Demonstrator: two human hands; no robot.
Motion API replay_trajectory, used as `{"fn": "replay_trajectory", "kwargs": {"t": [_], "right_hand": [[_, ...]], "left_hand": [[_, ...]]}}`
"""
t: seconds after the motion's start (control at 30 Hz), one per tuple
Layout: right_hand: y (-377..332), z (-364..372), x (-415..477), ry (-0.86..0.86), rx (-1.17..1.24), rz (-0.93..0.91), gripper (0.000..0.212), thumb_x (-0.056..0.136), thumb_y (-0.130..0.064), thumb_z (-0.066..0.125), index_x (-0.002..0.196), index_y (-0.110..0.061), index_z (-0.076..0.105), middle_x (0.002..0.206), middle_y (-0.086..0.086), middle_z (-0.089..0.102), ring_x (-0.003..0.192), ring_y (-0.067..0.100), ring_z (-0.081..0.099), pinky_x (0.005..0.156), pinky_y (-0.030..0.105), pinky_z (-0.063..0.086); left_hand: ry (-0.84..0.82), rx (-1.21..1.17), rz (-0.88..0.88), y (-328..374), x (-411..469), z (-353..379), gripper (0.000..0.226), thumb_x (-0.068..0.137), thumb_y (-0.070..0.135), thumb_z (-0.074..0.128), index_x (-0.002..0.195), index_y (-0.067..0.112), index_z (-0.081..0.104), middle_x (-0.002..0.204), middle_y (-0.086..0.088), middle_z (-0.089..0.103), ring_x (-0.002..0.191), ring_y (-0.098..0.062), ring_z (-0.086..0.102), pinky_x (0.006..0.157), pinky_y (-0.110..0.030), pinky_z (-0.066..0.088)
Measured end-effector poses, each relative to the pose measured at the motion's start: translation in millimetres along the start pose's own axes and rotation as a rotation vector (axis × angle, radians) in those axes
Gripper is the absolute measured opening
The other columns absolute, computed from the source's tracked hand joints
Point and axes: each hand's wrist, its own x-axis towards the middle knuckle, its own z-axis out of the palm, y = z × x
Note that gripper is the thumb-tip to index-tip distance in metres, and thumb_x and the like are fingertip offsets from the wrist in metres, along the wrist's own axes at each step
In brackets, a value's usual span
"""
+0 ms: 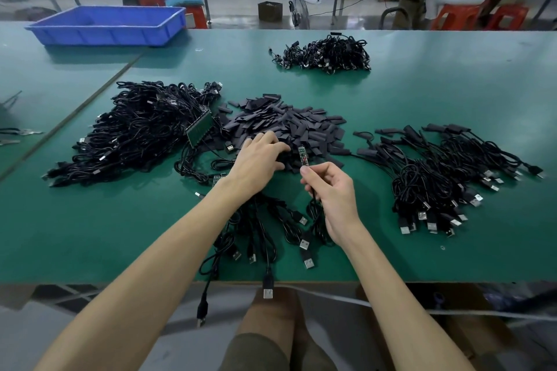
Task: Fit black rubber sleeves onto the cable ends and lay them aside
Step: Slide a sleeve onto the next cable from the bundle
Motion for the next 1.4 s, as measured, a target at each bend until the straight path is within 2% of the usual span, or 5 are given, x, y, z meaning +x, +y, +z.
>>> {"fn": "replay_trajectory", "kwargs": {"t": [0.23, 0.47, 0.77, 0.97, 1.4], "right_hand": [[0.8, 0.3, 0.7, 0.01, -0.002, 0.012, 0.01, 0.093, -0.018, 0.077, 0.091, -0.011, 0.071, 0.073, -0.004, 0.071, 0.066, 0.004, 0.061, 0.061, 0.014, 0.048], [1.6, 2.0, 0.8, 0.006, -0.003, 0.005, 0.009, 0.093, -0.017, 0.077, 0.089, -0.012, 0.071, 0.072, -0.004, 0.071, 0.065, 0.004, 0.06, 0.061, 0.013, 0.047], [6.6, 0.7, 3.1, -0.012, -0.141, -0.076, 0.019, 0.09, -0.016, 0.079, 0.078, -0.019, 0.064, 0.073, -0.004, 0.066, 0.071, 0.01, 0.058, 0.072, 0.029, 0.052], [7.3, 3.1, 1.9, -0.003, -0.232, -0.109, 0.02, 0.089, -0.015, 0.08, 0.077, -0.02, 0.065, 0.078, 0.007, 0.069, 0.072, 0.013, 0.058, 0.074, 0.042, 0.053], [6.9, 5.9, 1.4, -0.053, -0.355, -0.134, 0.021, 0.085, -0.011, 0.081, 0.075, -0.011, 0.062, 0.066, -0.007, 0.061, 0.061, 0.008, 0.049, 0.063, 0.029, 0.043]], "left_hand": [[-0.13, -0.182, -0.094, -5.8, 3.3, -11.7, 0.032, 0.089, 0.013, 0.076, 0.121, 0.015, 0.07, 0.11, -0.002, 0.052, 0.099, -0.022, 0.055, 0.089, -0.035, 0.047], [-0.033, -0.116, -0.038, -9.9, -3.2, -14.8, 0.024, 0.091, 0.017, 0.074, 0.115, 0.015, 0.074, 0.118, -0.002, 0.054, 0.105, -0.025, 0.057, 0.09, -0.041, 0.049], [0.15, -0.701, -0.156, -7.8, -17.5, -21.9, 0.022, 0.08, 0.007, 0.081, 0.092, 0.026, 0.083, 0.084, 0.021, 0.076, 0.081, 0.006, 0.069, 0.08, -0.01, 0.052], [0.159, -0.639, -0.141, -13.3, -25.3, -28.1, 0.022, 0.082, 0.005, 0.079, 0.09, 0.025, 0.083, 0.07, 0.029, 0.07, 0.079, 0.007, 0.069, 0.08, -0.007, 0.049], [0.139, -0.567, -0.085, -19.0, -33.8, -36.9, 0.024, 0.084, -0.003, 0.074, 0.093, 0.018, 0.083, 0.074, 0.016, 0.073, 0.068, 0.01, 0.065, 0.072, -0.002, 0.044]]}}
